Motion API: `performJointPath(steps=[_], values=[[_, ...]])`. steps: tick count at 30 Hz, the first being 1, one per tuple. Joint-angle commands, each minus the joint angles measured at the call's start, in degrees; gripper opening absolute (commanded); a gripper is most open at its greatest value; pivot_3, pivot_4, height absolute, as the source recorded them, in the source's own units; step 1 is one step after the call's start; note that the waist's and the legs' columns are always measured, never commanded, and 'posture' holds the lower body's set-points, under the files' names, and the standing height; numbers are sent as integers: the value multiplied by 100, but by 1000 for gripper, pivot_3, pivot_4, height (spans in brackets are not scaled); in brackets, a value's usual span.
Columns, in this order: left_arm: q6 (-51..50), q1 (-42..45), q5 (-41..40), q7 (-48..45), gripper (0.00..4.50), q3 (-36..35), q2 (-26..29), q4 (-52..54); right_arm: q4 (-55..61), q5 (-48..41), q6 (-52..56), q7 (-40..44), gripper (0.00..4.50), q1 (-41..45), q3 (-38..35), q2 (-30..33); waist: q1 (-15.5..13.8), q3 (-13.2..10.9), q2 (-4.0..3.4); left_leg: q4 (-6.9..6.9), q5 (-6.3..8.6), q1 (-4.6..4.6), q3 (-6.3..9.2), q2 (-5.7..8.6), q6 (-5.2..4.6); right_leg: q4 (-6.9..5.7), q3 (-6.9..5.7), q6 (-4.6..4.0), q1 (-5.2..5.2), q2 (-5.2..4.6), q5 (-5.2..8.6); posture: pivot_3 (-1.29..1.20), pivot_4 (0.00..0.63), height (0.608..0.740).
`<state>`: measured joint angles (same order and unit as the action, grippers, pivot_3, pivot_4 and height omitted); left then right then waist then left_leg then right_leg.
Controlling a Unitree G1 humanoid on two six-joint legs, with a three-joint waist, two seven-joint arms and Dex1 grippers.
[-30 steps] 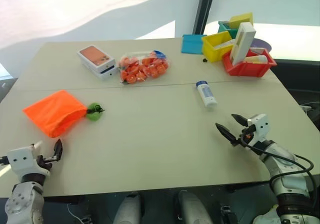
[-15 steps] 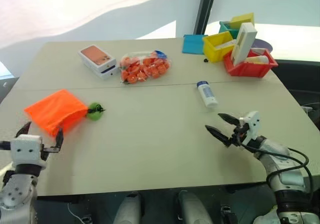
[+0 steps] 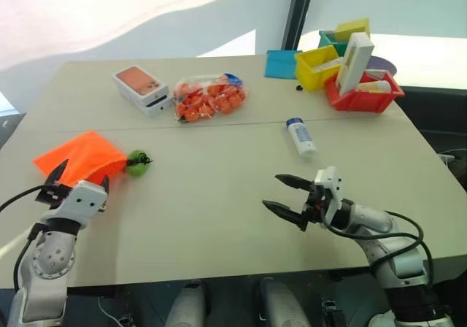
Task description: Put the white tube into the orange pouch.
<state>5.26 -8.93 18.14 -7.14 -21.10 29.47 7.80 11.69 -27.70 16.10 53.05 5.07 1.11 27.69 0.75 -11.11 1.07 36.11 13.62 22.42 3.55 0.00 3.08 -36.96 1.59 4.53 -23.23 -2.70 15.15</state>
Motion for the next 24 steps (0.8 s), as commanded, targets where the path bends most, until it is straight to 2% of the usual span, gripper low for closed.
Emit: performJointPath(steps=[1,12,15,17,22,24], values=[[-393,222,156,112,4430,-12,138,-15,431,-51,86,-106,4411,84,156,-104,0,-1,1,0,0,0,1,0,0,0,-1,0,0,0,0,0,150,740],[-1152,962,225,298,4430,126,262,-727,638,-49,254,-331,4411,253,328,-220,-1,-2,5,0,0,0,5,2,0,-3,-5,19,0,-1,-11,0,150,740],[-1162,1049,133,329,3553,125,264,-799,687,-32,248,-383,4500,219,344,-227,3,-1,5,0,0,0,7,2,0,-4,-7,20,-1,-1,-12,0,150,740],[-1177,1081,106,345,2644,136,266,-808,702,-16,228,-405,4500,190,347,-221,3,-1,5,0,0,0,7,1,0,-4,-7,20,0,-1,-12,0,150,740],[-1202,1121,3,344,33,152,238,-782,704,8,200,-453,4500,182,344,-212,-1,-1,5,0,0,0,8,1,0,-5,-7,20,0,-2,-12,0,150,740],[-1250,1146,-42,347,33,152,207,-726,691,18,190,-456,4500,190,342,-209,0,-1,5,0,0,0,8,0,0,-5,-7,20,0,-2,-12,0,150,740]])
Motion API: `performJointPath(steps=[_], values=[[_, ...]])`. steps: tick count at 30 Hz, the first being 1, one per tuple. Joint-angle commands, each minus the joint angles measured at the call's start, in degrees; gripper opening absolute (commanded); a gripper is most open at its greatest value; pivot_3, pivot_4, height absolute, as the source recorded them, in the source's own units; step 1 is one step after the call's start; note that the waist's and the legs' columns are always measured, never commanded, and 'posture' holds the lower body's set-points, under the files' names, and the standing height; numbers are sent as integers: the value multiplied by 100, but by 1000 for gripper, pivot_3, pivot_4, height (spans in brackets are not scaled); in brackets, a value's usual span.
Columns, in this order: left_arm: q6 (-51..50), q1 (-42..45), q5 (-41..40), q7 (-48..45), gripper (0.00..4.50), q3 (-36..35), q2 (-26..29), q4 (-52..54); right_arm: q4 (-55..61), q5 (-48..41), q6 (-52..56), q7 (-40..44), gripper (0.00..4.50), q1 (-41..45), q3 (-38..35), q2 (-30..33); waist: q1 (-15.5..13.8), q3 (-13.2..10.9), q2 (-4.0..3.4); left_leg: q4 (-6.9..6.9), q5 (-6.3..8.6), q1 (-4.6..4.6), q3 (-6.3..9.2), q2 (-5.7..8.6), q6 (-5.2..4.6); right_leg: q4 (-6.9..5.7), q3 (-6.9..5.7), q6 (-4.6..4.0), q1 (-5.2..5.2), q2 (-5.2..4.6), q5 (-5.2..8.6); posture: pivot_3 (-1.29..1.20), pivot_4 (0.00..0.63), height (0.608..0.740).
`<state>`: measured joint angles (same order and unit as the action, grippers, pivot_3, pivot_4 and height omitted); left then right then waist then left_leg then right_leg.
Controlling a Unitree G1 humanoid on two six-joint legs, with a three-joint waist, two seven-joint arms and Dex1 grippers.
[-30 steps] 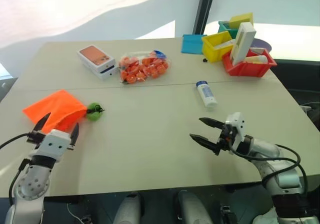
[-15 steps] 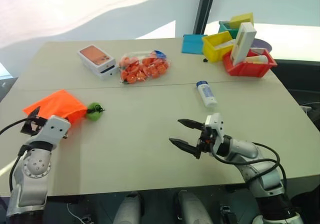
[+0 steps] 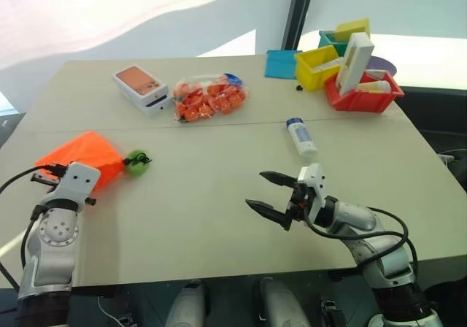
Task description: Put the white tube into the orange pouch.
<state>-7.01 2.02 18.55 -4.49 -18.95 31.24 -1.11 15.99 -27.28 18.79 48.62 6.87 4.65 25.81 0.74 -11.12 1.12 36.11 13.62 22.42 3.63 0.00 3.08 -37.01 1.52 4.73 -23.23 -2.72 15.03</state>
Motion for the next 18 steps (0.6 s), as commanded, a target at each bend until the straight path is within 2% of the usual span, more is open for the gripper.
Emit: performJointPath(steps=[1,9,12,18], values=[[-49,63,-102,81,33,-57,23,193,255,-20,-81,-11,4500,14,-14,-20,2,0,0,0,0,0,0,0,0,0,0,0,0,0,0,0,150,740],[457,714,-942,-309,33,359,-476,920,134,22,-113,7,4500,143,17,-32,-23,1,7,7,0,4,1,4,1,1,-2,0,5,-8,0,0,150,740],[670,944,-1150,-685,33,803,-568,1185,114,28,-138,-9,4500,171,21,-35,-2,2,7,6,0,3,-3,9,1,0,-1,3,5,-7,-2,0,150,740],[436,1697,-1324,-1109,33,1838,-1158,1572,115,51,-161,-44,4500,160,4,-31,-17,1,8,8,-1,5,2,16,1,-1,-4,7,5,2,-4,0,150,740]])
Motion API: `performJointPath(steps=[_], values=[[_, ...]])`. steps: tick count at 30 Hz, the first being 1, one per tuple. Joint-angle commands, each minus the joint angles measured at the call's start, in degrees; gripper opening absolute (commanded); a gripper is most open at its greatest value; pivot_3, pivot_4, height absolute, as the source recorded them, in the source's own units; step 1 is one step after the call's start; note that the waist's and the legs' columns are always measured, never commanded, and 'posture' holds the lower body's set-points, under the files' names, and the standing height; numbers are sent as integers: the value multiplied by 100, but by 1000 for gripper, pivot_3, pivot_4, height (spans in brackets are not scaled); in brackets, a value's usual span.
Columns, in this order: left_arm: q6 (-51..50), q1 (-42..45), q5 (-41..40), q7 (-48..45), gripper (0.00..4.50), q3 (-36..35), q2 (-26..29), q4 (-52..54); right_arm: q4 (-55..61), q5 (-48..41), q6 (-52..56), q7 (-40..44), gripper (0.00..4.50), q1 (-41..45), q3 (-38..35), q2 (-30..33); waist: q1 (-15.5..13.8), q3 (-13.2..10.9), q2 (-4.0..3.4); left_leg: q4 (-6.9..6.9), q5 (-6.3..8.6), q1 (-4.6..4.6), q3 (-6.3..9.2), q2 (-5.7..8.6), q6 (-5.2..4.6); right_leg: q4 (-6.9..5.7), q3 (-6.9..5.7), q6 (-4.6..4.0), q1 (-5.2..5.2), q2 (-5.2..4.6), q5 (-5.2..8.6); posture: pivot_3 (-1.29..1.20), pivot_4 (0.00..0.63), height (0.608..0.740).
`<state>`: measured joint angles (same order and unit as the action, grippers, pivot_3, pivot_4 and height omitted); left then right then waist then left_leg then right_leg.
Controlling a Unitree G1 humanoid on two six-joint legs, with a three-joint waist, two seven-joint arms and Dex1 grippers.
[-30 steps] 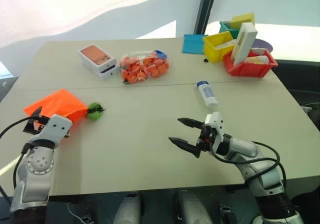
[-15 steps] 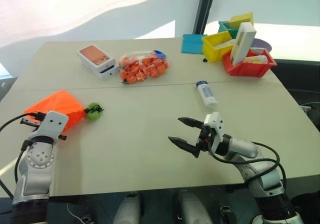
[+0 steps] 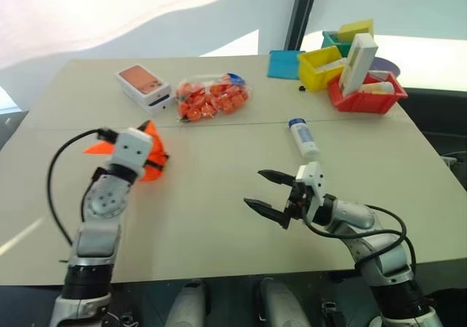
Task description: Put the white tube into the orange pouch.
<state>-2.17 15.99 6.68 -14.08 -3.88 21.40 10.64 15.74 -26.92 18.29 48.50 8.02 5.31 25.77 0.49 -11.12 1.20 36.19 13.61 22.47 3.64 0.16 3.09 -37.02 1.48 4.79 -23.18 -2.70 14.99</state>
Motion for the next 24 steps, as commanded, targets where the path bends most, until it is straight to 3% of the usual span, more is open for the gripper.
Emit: performJointPath(steps=[1,6,14,24], values=[[-114,395,-183,-192,33,450,-287,436,143,17,-114,-42,4500,41,-75,-25,13,0,0,0,0,0,-1,1,0,0,1,2,1,0,-1,0,150,740],[-632,566,-388,-373,33,686,-564,612,79,96,-190,-215,4500,80,-286,-11,55,0,0,-3,0,-5,-2,-1,0,-5,2,12,-2,10,-6,0,150,740],[-1565,171,-860,-667,33,632,-538,718,-317,192,-274,-776,4500,361,-924,-5,39,0,-1,1,0,-6,-1,0,-1,-12,4,11,-1,11,-6,0,150,740],[-2047,-601,-979,-1209,33,648,180,1005,-1024,1442,-376,-2497,4500,874,-896,-447,44,-1,-2,-1,-1,-6,0,-1,-1,-12,5,7,-4,11,-5,0,150,740]])
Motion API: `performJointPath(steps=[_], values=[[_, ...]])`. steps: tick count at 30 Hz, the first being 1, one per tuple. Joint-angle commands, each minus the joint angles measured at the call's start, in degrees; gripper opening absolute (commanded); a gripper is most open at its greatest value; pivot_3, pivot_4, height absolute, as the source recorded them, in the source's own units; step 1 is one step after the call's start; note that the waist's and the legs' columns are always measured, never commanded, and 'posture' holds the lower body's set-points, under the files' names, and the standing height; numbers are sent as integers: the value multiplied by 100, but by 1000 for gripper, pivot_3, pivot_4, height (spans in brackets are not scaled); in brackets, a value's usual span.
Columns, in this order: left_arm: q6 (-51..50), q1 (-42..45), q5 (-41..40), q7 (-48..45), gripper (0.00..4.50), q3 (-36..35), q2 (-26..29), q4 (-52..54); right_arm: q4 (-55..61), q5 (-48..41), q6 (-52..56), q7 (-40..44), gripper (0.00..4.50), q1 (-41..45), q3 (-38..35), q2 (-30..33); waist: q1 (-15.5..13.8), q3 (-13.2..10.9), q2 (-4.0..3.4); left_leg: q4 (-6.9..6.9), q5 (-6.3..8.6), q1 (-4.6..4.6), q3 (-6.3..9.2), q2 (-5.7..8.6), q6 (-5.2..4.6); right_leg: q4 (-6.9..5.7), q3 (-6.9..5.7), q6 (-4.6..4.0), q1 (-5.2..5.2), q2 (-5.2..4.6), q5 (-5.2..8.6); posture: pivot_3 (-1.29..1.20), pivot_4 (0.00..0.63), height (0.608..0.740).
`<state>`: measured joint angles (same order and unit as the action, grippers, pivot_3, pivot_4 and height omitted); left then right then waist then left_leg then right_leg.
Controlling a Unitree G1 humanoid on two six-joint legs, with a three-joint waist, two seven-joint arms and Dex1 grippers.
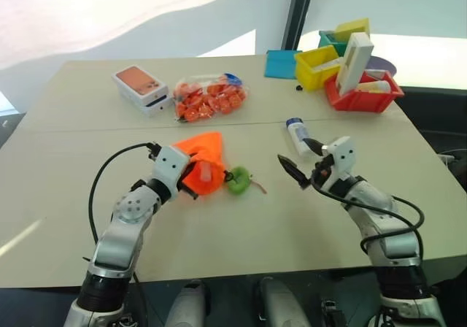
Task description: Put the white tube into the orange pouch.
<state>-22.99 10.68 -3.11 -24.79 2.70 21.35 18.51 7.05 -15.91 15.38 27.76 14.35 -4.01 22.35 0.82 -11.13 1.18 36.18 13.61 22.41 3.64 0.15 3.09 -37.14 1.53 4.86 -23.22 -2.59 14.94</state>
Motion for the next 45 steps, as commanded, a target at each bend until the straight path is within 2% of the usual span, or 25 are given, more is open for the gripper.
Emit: performJointPath(steps=[1,9,16,22,23,25,27,28,29,31,36,37,40,43,45], values=[[83,-106,34,-192,33,36,256,209,-289,476,-122,-550,4500,325,79,-157,12,0,-2,0,0,-1,-1,0,0,0,1,-1,1,0,0,0,150,740],[61,-113,6,-100,33,103,173,244,-1923,1044,-378,-1764,4500,1154,-173,-556,-3,-1,-2,-2,0,1,-4,1,0,1,3,0,-1,-4,-1,0,150,740],[51,-54,12,-50,33,145,66,179,-2799,731,-400,-1718,4500,1592,-461,-747,32,-1,-3,-3,0,-1,-4,0,0,-1,3,1,-1,-1,-1,0,150,740],[48,-6,27,-51,33,179,3,130,-2980,621,-540,-1625,4500,1625,-542,-805,28,-1,-3,-4,0,0,-5,0,0,-2,4,1,-2,-2,-1,0,150,740],[52,-5,25,-55,0,183,-1,121,-2969,593,-573,-1624,3989,1616,-567,-825,28,-1,-3,-3,0,0,-4,0,0,-2,3,1,-2,-2,-1,0,150,740],[57,0,25,-60,0,187,-5,103,-2951,553,-610,-1622,3275,1605,-591,-844,32,-1,-4,-3,0,0,-4,0,0,-2,4,1,-2,-2,-2,0,150,740],[57,-3,21,-77,0,198,-16,75,-2890,536,-600,-1572,2172,1578,-565,-837,30,-1,-4,-4,0,-1,-4,0,-1,-3,3,1,-2,-1,-1,0,150,740],[57,-4,21,-81,0,201,-20,68,-2877,534,-598,-1556,1801,1571,-559,-835,31,-1,-3,-3,0,0,-4,0,-1,-3,3,1,-2,-1,-2,0,150,740],[58,-9,21,-86,0,209,-22,65,-2854,547,-602,-1551,1637,1560,-548,-832,31,-1,-4,-3,0,-1,-4,0,0,-3,4,1,-2,-1,-1,0,150,740],[56,-36,24,-83,0,243,-34,58,-2682,595,-594,-1475,1583,1471,-481,-789,30,-1,-4,-3,0,-1,-4,0,0,-3,4,1,-2,-1,-2,0,150,740],[-98,-16,-92,-29,0,175,-139,39,-2041,506,-684,-992,1583,1166,-378,-620,23,-2,-5,-5,0,0,-4,0,-1,-2,4,2,-3,-1,-1,0,150,740],[-118,1,-103,-41,0,166,-135,39,-1732,350,-658,-650,1583,1019,-328,-546,23,-2,-5,-5,0,0,-4,0,-1,-2,4,2,-3,-2,-1,0,150,740],[-315,112,-305,-106,0,48,-173,29,75,-775,65,1180,1583,35,-28,205,-30,-6,-14,-5,0,4,0,1,-1,-1,2,4,-4,-2,0,0,150,740],[-574,132,-529,-212,0,-11,-181,23,1214,-1829,1097,2092,1583,-654,79,921,15,-6,-13,-4,5,5,6,0,-9,1,-2,14,3,-4,7,0,150,740],[-719,126,-683,-248,0,-76,-204,21,1747,-2112,1466,2331,1583,-945,200,1236,22,-6,-13,-2,5,3,2,0,-9,3,0,13,3,-5,7,0,150,740]])
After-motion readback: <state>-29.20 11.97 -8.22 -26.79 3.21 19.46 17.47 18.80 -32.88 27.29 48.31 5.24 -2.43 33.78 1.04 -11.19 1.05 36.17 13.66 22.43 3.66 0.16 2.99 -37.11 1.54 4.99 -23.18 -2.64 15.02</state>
